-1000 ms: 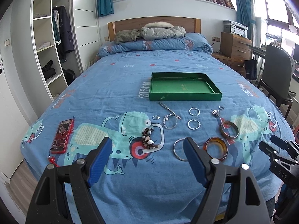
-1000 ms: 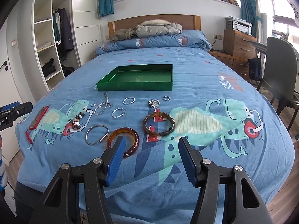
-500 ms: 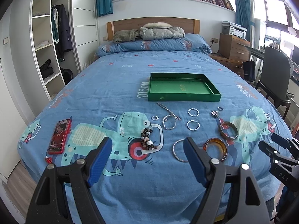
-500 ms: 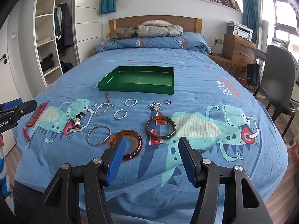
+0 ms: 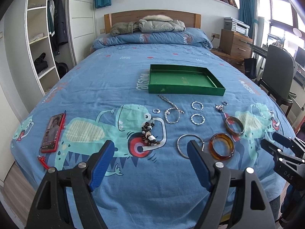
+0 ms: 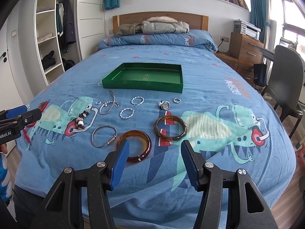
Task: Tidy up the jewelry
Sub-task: 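Grasp the silver bangle with the left tool while the right tool grasps the amber bangle, then carry both bangles into the green tray and open both tools, then withdraw both tools from the tray toward the remaining jewelry, then grasp the beaded bracelet with the left tool while the right tool grasps the brown bangle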
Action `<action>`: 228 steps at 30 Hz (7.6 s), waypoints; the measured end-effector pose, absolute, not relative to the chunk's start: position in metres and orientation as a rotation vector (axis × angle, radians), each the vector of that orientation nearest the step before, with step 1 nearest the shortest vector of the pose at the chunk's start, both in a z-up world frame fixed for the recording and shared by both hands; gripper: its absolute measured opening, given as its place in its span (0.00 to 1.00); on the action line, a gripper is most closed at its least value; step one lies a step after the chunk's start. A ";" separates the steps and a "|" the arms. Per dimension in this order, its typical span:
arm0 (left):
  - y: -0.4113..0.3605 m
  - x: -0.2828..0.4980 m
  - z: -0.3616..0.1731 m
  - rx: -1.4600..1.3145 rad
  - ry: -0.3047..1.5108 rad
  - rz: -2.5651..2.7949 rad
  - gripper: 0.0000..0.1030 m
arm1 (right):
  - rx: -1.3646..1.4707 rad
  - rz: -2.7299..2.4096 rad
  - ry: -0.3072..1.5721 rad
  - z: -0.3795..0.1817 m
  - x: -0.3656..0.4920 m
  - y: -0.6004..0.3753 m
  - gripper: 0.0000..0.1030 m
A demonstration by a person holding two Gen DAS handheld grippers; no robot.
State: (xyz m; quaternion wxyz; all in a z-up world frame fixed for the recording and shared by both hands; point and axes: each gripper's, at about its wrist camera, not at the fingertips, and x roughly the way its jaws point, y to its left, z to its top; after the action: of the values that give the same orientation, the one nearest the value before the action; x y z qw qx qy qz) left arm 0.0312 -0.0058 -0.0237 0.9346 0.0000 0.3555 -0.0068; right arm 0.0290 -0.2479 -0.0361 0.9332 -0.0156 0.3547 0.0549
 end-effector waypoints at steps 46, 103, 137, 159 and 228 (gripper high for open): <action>-0.073 0.159 -0.145 0.021 1.098 -0.104 0.05 | -0.124 0.383 1.099 -0.141 0.155 -0.220 0.30; -0.088 0.343 -0.031 0.144 0.768 -0.007 0.04 | 0.047 0.101 0.723 -0.039 0.327 -0.271 0.10; -0.059 0.392 -0.085 -0.033 0.909 -0.010 0.06 | -0.038 0.071 0.908 -0.082 0.375 -0.258 0.56; -0.040 0.248 0.037 0.024 0.757 -0.102 0.06 | 0.007 0.127 0.636 0.045 0.213 -0.256 0.56; 0.019 0.182 -0.133 -0.134 1.042 -0.126 0.35 | 0.042 0.115 0.972 -0.119 0.177 -0.299 0.48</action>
State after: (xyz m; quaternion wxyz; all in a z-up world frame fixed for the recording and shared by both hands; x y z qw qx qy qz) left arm 0.1824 0.0193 -0.1331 0.8633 -0.0638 0.4969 -0.0603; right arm 0.1773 -0.2989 -0.1193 0.8825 0.0204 0.4666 0.0552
